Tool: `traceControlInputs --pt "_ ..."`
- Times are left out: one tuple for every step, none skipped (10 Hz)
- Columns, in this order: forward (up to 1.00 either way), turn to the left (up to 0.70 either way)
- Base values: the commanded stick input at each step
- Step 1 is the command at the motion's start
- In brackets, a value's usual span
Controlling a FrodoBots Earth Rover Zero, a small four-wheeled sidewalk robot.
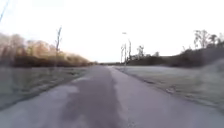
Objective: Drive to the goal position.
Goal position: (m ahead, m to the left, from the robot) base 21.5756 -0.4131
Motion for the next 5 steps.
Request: traceControlInputs --pt "0.85 0.25" --pt "0.85 0.33" --pt "0.85 0.34" --pt "0.85 0.31" --pt "0.85 0.0"
